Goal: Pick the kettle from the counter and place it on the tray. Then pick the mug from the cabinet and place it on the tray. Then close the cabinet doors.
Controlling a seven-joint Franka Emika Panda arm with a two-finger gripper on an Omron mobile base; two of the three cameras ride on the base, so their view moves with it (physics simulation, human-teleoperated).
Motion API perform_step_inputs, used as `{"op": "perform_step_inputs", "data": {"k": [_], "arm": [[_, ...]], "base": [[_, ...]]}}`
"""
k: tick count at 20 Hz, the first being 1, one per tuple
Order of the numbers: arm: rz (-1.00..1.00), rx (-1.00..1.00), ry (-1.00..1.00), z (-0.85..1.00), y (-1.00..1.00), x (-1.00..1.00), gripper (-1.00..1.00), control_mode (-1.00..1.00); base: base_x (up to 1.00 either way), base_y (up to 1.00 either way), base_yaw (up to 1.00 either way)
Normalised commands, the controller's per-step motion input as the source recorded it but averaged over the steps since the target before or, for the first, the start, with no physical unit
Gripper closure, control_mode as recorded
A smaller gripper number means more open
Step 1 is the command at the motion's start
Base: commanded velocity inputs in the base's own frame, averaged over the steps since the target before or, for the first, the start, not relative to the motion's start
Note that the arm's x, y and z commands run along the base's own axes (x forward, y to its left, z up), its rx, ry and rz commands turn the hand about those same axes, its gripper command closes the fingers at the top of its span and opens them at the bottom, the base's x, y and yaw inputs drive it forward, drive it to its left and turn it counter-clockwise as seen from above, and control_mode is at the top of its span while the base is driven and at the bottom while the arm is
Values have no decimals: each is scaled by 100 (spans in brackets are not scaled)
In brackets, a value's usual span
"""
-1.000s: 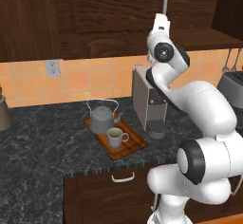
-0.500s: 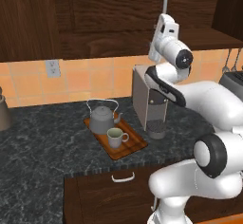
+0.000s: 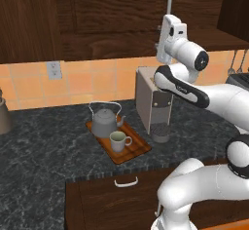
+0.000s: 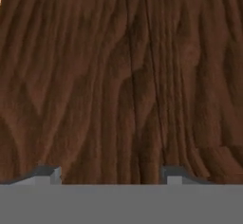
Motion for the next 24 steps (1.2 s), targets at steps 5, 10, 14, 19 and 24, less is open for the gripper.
{"op": "perform_step_inputs", "data": {"k": [5,10,14,19,24], "arm": [[0,-23,0,20,16,-3,-100,-100],[0,-17,0,0,40,0,-100,-100],[0,-9,0,0,31,-23,-100,-100],[0,-2,0,0,20,-28,-100,-100],[-3,0,-2,2,1,-55,-100,-100]], "base": [[0,0,0],[0,0,0],[0,0,0],[0,0,0],[0,0,0]]}}
